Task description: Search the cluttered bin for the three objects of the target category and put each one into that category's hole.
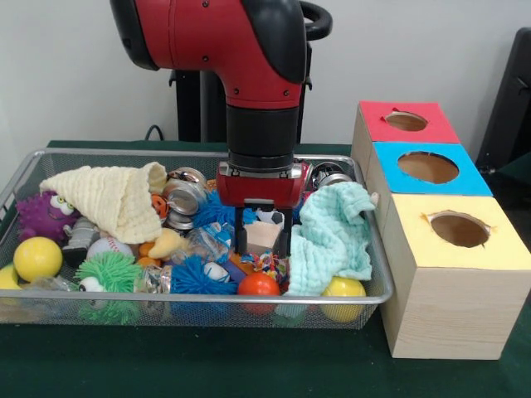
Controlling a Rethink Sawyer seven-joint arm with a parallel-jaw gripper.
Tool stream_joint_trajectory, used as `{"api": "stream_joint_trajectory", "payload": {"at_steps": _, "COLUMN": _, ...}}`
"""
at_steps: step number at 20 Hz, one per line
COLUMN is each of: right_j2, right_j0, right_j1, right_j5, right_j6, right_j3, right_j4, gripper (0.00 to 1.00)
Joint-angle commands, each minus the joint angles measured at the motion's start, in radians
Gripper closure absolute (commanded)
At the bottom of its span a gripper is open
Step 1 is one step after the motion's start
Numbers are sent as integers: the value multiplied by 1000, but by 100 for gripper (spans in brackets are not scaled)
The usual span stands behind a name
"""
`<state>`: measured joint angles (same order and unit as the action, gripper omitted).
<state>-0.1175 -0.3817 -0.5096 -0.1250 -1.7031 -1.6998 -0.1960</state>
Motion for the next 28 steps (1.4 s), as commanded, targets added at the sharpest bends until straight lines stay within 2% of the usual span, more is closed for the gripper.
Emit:
{"api": "stream_joint_trajectory", "payload": {"at_steps": 1, "right_j2": 29, "right_j0": 3, "right_j1": 61, "right_j5": 77, "right_j6": -165, "right_j3": -38, "right_j4": -15, "gripper": 0}}
{"api": "stream_joint_trajectory", "payload": {"at_steps": 8, "right_j2": 25, "right_j0": 4, "right_j1": 80, "right_j5": 95, "right_j6": -181, "right_j3": -40, "right_j4": 4, "gripper": 0}}
{"api": "stream_joint_trajectory", "payload": {"at_steps": 19, "right_j2": -53, "right_j0": -25, "right_j1": 106, "right_j5": 203, "right_j6": -226, "right_j3": -70, "right_j4": 30, "gripper": 0}}
{"api": "stream_joint_trajectory", "payload": {"at_steps": 28, "right_j2": -90, "right_j0": -40, "right_j1": 97, "right_j5": 224, "right_j6": -230, "right_j3": -89, "right_j4": 36, "gripper": 0}}
